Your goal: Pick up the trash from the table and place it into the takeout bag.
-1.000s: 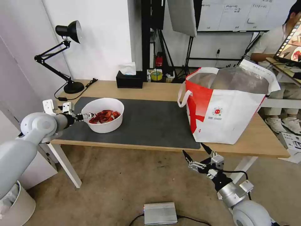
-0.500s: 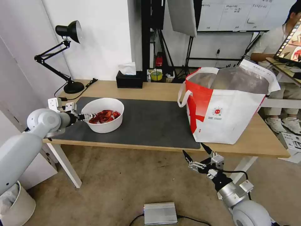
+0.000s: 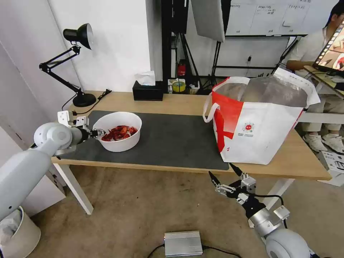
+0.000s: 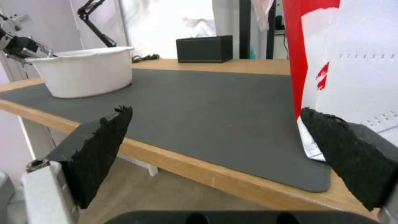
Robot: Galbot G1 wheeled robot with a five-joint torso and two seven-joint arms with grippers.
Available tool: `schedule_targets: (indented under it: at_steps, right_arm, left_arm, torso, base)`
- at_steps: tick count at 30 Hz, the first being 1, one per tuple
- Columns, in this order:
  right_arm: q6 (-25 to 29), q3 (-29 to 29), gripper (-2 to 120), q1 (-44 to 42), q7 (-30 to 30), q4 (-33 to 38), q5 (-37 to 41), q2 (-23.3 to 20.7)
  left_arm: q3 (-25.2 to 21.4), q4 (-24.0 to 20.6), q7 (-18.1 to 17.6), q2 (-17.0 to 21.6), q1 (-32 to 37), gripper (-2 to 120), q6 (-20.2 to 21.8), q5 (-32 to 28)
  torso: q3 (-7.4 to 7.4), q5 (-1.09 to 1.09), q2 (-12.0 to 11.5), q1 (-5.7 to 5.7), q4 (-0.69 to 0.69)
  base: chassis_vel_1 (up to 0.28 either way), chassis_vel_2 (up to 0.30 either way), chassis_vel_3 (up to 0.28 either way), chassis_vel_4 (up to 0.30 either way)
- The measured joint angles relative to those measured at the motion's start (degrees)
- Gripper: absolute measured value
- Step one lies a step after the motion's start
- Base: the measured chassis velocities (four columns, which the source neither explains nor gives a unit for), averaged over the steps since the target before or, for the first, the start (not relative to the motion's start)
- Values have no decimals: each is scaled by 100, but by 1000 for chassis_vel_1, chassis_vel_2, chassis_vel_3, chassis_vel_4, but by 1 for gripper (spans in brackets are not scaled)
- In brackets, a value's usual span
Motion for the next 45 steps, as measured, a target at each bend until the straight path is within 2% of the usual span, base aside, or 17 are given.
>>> schedule_targets:
  at_steps: [1, 2, 4, 5, 7, 8, 10, 13, 22, 33, 39, 42, 45]
  right_arm:
    - [0, 0, 100, 0, 0, 0, 0, 0]
    - [0, 0, 100, 0, 0, 0, 0, 0]
    - [0, 0, 100, 0, 0, 0, 0, 0]
    - [0, 0, 100, 0, 0, 0, 0, 0]
    - [0, 0, 100, 0, 0, 0, 0, 0]
    - [0, 0, 100, 0, 0, 0, 0, 0]
    - [0, 0, 100, 0, 0, 0, 0, 0]
    - [0, 0, 100, 0, 0, 0, 0, 0]
    - [0, 0, 100, 0, 0, 0, 0, 0]
    - [0, 0, 100, 0, 0, 0, 0, 0]
    - [0, 0, 100, 0, 0, 0, 0, 0]
    - [0, 0, 100, 0, 0, 0, 0, 0]
    - [0, 0, 100, 0, 0, 0, 0, 0]
  left_arm:
    - [13, -1, 0, 1, -12, 35, 0, 0]
    - [13, -1, 0, 1, -12, 35, 0, 0]
    - [21, -7, 0, -4, -20, 25, -2, 0]
    - [21, -7, 0, -4, -20, 25, -2, 0]
    - [24, -12, 2, -16, -16, 12, -3, 2]
    - [24, -12, 2, -16, -16, 12, -3, 2]
    - [24, -17, 7, -16, 5, 3, -5, 4]
    - [22, -21, 29, -14, 23, 0, -9, 3]
    - [-153, -216, 16, -29, 149, 0, -12, -47]
    - [-337, -841, -16, 32, -26, 0, -10, -543]
    - [-398, -1299, -225, 7, -177, 0, -10, -888]
    - [-339, -1626, -413, -60, -479, 0, -9, -1200]
    - [-247, -1751, -513, -104, -711, 0, -9, -1360]
  torso:
    - [0, 0, 0, 0, 0]
    - [0, 0, 0, 0, 0]
    - [0, 0, 0, 0, 0]
    - [0, 0, 0, 0, 0]
    - [0, 0, 0, 0, 0]
    - [0, 0, 0, 0, 0]
    - [0, 0, 0, 0, 0]
    - [0, 0, 0, 0, 0]
    - [0, 0, 0, -1, 0]
    - [0, 0, -1, -1, 0]
    - [0, 0, 0, -1, 0]
    - [0, 1, 0, 0, 0]
    - [0, 1, 0, -1, -1]
  base:
    - [0, 0, 0, 0]
    - [0, 0, 0, 0]
    - [0, 0, 0, 0]
    - [0, 0, 0, 0]
    - [0, 0, 0, 0]
    - [0, 0, 0, 0]
    - [0, 0, 0, 0]
    - [0, 0, 0, 0]
    - [0, 0, 0, 0]
    - [0, 0, 0, 0]
    - [0, 0, 0, 0]
    - [0, 0, 0, 0]
    - [0, 0, 0, 0]
